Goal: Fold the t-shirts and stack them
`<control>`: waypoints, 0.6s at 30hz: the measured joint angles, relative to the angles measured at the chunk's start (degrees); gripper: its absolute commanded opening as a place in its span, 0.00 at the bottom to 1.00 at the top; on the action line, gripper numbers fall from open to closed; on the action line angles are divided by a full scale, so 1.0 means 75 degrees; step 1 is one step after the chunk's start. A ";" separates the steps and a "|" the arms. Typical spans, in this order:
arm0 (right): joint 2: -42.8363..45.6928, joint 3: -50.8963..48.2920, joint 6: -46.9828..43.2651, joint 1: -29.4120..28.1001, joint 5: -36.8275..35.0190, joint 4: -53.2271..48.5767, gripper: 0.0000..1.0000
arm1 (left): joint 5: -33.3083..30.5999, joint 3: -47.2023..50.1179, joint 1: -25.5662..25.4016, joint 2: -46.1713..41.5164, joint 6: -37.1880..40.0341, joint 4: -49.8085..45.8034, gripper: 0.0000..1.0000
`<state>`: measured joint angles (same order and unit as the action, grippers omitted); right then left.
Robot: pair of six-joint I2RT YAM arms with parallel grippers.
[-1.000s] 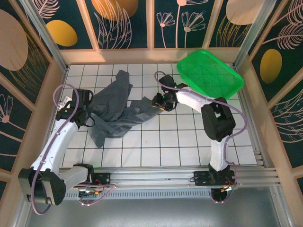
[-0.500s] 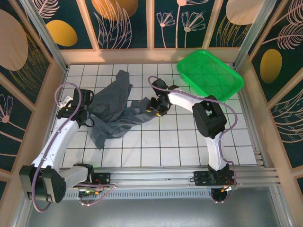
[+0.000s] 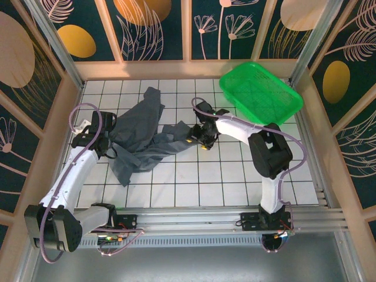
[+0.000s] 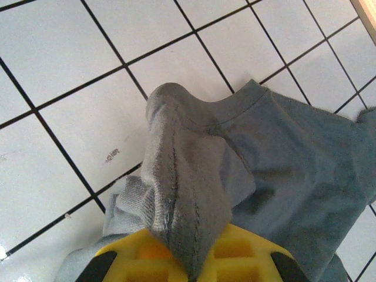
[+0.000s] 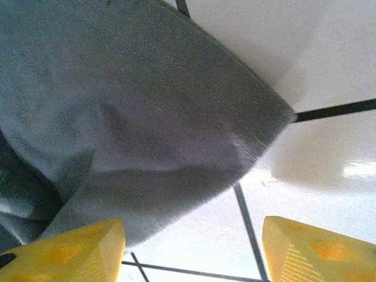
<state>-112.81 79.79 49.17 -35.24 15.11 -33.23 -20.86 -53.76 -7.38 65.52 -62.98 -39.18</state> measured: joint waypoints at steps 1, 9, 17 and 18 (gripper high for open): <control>-0.0146 0.0085 0.0099 0.0015 0.0087 0.0038 0.59 | 0.0003 0.0000 0.0000 0.0000 0.0006 0.0009 0.00; -0.0930 0.0691 0.0545 0.0367 0.0364 0.0370 0.00 | 0.0175 -0.0003 0.0017 0.0000 0.0201 0.0227 0.00; 0.0245 0.0959 0.0221 0.0548 -0.0536 0.0105 0.00 | 0.0332 -0.0195 0.0417 0.0009 0.0670 0.0589 0.00; 0.0539 0.1037 0.0117 0.0595 -0.0653 0.0050 0.00 | 0.0329 -0.0294 0.0513 0.0009 0.0743 0.0641 0.00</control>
<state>-108.77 87.57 50.04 -30.79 10.22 -32.86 -18.39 -55.96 -3.53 65.58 -57.41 -34.37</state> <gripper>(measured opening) 0.052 0.060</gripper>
